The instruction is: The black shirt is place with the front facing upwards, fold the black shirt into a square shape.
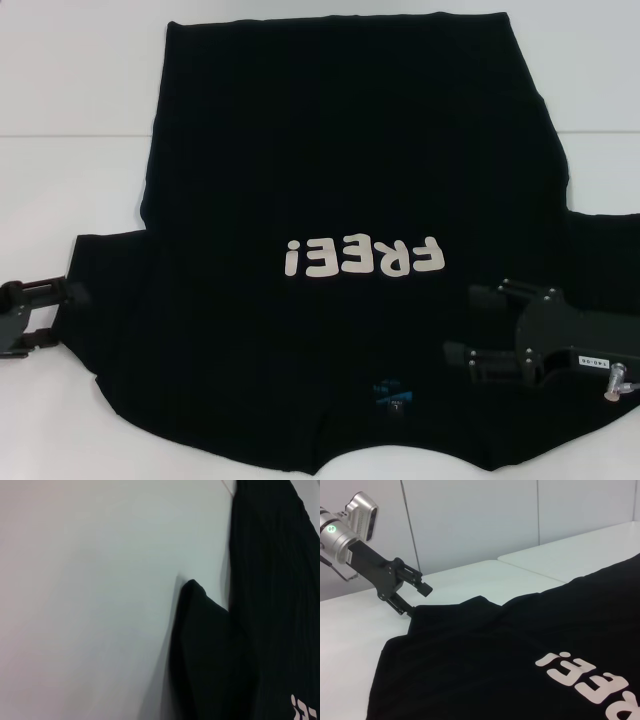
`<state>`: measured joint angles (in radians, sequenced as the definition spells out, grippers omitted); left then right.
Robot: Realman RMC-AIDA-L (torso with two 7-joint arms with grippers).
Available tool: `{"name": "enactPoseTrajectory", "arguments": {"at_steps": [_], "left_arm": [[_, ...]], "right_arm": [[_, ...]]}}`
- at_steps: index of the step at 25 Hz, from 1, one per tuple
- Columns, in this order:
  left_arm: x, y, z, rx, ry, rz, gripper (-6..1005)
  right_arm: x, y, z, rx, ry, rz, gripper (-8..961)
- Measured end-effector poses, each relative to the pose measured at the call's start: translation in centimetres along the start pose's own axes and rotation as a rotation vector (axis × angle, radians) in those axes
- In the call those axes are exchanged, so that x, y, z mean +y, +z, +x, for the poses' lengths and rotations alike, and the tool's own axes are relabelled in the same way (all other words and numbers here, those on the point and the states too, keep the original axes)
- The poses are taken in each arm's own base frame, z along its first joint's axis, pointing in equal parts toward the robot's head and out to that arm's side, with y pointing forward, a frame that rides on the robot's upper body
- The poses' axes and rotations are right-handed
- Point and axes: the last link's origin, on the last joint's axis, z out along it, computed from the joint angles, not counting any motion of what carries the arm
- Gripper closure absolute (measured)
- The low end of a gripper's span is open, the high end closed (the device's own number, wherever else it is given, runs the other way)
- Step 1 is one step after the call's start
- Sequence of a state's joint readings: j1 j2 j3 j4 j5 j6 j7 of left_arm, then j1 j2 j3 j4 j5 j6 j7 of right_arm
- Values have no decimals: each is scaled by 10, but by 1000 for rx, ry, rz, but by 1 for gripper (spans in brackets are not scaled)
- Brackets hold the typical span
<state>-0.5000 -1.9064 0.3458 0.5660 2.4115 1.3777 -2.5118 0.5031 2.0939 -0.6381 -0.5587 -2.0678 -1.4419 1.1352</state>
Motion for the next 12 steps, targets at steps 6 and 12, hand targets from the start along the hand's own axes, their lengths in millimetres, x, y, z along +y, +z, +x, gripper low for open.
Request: {"name": "enactPoseTrajectory", "arguments": {"at_steps": [6, 12], "left_arm": [[4, 7, -2, -20, 23, 12, 121], [8, 10, 0, -20, 27, 7, 141]], "right_arm": [[0, 0, 0, 0, -2, 1, 26], [0, -1, -1, 0, -2, 1, 25]]}}
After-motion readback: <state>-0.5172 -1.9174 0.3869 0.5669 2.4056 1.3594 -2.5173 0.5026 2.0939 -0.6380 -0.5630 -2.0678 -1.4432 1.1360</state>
